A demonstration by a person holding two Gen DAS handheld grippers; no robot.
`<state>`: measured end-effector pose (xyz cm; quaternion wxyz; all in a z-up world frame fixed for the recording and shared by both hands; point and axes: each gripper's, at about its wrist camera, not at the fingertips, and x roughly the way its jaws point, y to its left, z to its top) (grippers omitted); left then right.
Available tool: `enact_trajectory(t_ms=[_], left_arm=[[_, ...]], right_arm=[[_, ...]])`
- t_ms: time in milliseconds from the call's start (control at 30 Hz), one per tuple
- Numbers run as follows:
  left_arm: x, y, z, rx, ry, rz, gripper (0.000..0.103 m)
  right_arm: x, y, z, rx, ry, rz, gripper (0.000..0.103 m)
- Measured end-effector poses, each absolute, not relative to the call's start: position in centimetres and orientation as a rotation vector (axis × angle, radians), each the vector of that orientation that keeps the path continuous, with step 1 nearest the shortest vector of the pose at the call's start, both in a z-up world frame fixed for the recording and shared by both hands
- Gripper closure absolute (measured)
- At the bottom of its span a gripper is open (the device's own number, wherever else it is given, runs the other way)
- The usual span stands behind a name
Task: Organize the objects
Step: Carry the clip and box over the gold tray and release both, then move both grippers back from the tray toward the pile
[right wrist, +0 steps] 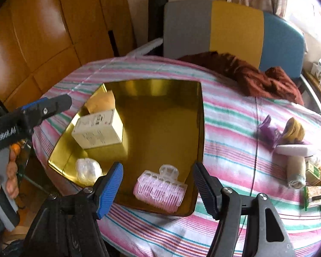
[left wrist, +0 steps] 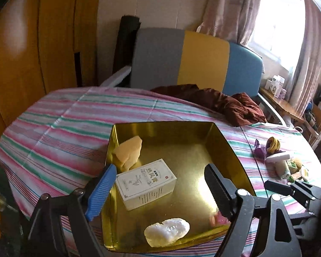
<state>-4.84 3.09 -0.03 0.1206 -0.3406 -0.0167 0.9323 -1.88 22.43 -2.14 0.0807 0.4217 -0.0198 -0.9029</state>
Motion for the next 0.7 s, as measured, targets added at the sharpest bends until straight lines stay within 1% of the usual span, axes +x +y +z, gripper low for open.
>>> enact_trajectory(t_ms=[567, 700], left_arm=[[-3.4, 4.6, 0.5, -0.978, -0.013, 2.687, 0.015], [-3.3, 5.1, 0.1, -0.988, -0.017, 2.663, 0.015]], right_arm=[[-1.3, 24.1, -1.4, 1.222, -0.147, -2.781, 0.034], [-1.1, 25.1, -1.7, 1.231, -0.204, -2.803, 0.034]])
